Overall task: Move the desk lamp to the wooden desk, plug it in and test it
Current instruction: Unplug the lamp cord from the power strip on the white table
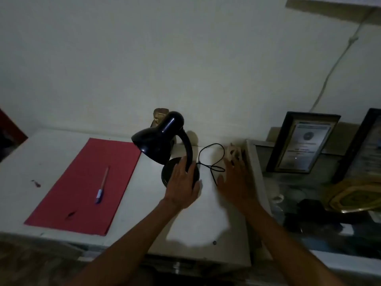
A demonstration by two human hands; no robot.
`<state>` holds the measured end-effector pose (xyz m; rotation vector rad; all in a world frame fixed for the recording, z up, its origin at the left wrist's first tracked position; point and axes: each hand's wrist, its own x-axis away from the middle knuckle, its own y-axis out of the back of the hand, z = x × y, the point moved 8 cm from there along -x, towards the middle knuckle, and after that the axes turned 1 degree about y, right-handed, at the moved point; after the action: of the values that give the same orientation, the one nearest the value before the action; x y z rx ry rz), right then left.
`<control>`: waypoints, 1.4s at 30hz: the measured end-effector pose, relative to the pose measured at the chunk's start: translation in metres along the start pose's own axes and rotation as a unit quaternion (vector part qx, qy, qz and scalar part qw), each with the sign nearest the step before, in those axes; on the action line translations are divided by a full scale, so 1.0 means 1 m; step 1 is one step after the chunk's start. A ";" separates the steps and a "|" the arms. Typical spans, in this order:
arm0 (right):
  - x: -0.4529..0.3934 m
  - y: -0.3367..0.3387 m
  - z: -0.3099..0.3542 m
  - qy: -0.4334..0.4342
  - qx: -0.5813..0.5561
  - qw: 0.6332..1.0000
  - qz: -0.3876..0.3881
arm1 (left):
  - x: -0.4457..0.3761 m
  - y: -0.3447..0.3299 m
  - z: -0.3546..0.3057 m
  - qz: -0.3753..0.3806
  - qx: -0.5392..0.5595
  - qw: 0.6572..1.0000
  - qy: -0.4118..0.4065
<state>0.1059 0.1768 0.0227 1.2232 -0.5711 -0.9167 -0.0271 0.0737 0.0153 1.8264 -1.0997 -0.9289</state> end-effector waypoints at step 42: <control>-0.100 0.009 -0.040 0.137 0.229 0.952 0.150 | -0.057 -0.102 -0.071 0.102 0.177 0.976 0.076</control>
<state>0.0863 0.2832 0.0302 1.5952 -0.7446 -0.3525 0.0486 0.1757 -0.0353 1.9806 -1.3906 -0.4855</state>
